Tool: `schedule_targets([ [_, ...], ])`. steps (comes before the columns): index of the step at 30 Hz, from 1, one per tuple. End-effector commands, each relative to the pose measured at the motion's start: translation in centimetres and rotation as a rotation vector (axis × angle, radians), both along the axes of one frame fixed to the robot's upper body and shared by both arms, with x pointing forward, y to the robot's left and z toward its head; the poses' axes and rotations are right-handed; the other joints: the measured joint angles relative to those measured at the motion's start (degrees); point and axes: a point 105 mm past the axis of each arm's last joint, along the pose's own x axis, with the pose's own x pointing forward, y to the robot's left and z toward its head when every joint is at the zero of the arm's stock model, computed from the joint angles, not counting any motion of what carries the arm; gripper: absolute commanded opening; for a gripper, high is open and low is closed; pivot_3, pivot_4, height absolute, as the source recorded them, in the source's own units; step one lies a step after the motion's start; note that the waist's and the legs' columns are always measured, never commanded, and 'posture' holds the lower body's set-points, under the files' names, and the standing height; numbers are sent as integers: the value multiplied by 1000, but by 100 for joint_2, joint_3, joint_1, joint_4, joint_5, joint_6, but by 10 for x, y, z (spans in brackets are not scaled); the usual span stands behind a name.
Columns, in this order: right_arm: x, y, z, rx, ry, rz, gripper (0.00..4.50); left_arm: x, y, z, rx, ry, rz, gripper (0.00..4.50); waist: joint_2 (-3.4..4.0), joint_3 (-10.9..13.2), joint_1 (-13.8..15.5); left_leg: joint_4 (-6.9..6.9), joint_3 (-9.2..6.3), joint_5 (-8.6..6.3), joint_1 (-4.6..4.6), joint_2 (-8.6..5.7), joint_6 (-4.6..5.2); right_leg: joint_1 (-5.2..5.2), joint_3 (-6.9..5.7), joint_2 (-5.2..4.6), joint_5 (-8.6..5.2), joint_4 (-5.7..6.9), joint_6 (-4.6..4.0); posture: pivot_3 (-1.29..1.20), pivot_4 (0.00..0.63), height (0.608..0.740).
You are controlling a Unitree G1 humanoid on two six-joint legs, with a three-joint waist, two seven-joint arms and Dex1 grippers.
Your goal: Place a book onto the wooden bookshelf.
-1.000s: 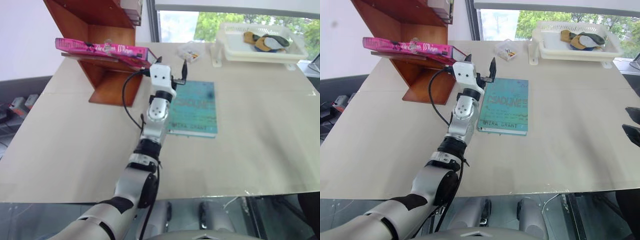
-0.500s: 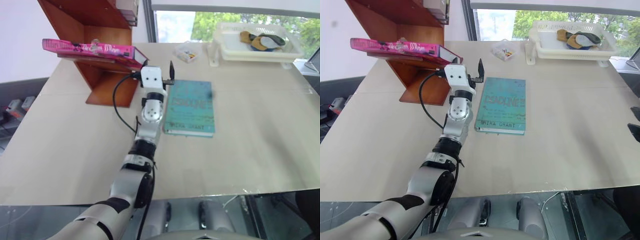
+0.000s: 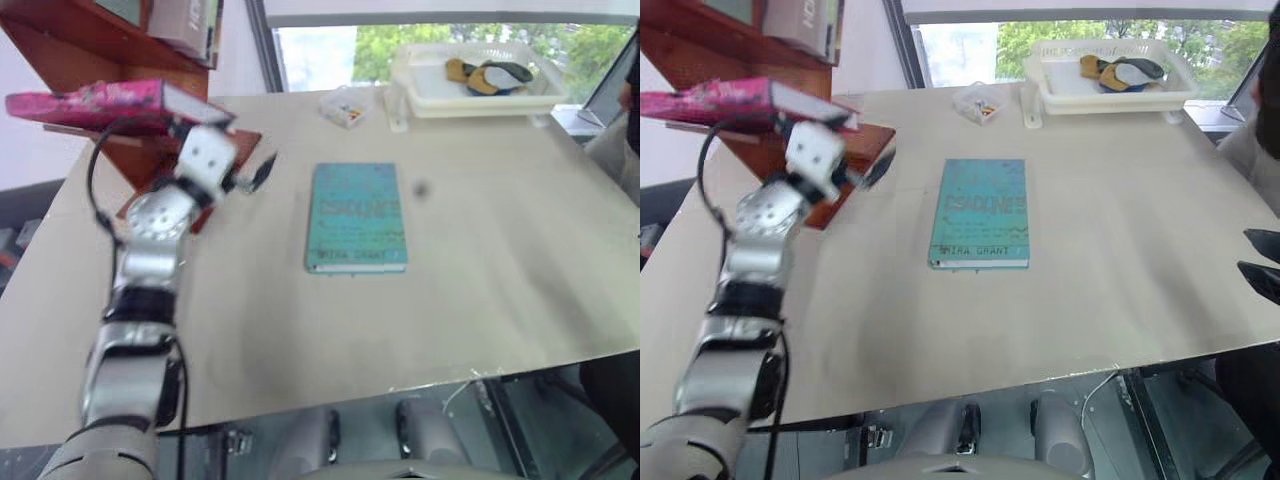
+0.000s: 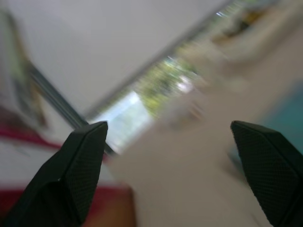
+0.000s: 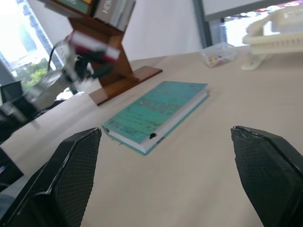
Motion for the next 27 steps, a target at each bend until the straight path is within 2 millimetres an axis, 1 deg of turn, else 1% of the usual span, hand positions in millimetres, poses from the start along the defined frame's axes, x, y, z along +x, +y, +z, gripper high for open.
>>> schedule_targets([
  [1, 5, 5, 9, -27, -40, 40, 4500, -17, -11, 6, 2, 9, -73, 4479, -37, 22, 64, 4, -2, 0, -1, 0, 0, 2, -2, -4, 0, 0, 0, 0, 150, 740],
  [3, 8, 6, 8, -27, -41, 50, 4500, -22, -22, 2, -50, 36, -98, 4479, -61, 35, 223, 27, -16, 0, -20, -1, -1, 1, -18, -16, 2, -2, 1, 0, 150, 740],
  [5, 11, 7, 8, -27, -44, 58, 4500, -27, -33, -1, -73, 62, -138, 4479, -61, 34, 346, 48, -38, 0, -37, -8, -3, 2, -42, -35, 3, -8, 0, 0, 150, 740],
  [8, 12, 8, 9, -31, -46, 68, 4500, -35, -32, -2, -99, 113, -157, 4479, -56, 29, 387, 50, -59, -2, -54, -29, -5, 0, -40, -65, 3, -14, -2, 0, 150, 740],
  [10, 10, 7, 10, -33, -45, 72, 4500, -41, -16, 1, -161, 158, -131, 4479, -51, 26, 346, 37, -63, -2, -75, -29, -3, -19, -39, -65, 3, -14, -2, 0, 150, 740],
  [12, 8, 6, 10, -38, -40, 75, 4500, -53, -2, -1, -180, 219, -125, 4479, -49, 25, 322, 21, -63, 0, -96, -26, -5, -53, -37, -59, 1, -11, -5, 0, 150, 740],
  [15, 6, 5, 10, -46, -33, 80, 4500, -71, 12, -2, -201, 297, -120, 4479, -44, 22, 272, 5, -58, 2, -109, -19, -11, -79, -28, -45, -4, -9, -15, 0, 150, 740],
  [16, 6, 5, 10, -52, -30, 81, 4500, -79, 17, -1, -220, 327, -121, 4479, -43, 23, 261, -2, -58, 2, -110, -18, -12, -82, -27, -45, -6, -9, -18, 0, 150, 740],
  [18, 5, 2, 8, -69, -22, 79, 4500, -103, 27, -2, -239, 416, -136, 4479, -42, 22, 250, -1, -57, 2, -110, -18, -11, -81, -29, -48, -7, -10, -19, 0, 150, 740],
  [21, 7, -3, 2, -98, 11, 68, 4500, -126, 33, -1, -231, 475, -139, 4479, -42, 22, 223, 1, -47, 1, -101, -20, -9, -75, -22, -57, -7, -10, -19, 0, 150, 740],
  [23, 8, -5, -2, -108, 27, 67, 4500, -133, 37, 6, -252, 468, -119, 4479, -41, 22, 247, 5, -47, 0, -89, -22, -10, -60, -24, -64, -21, -12, -43, 0, 150, 740],
  [27, 11, -4, -10, -133, 52, 89, 4500, -141, 40, 15, -280, 458, -105, 4479, -36, 19, 287, 15, -53, -1, -81, -19, -24, -49, -34, -64, -21, -8, -44, 0, 150, 740],
])
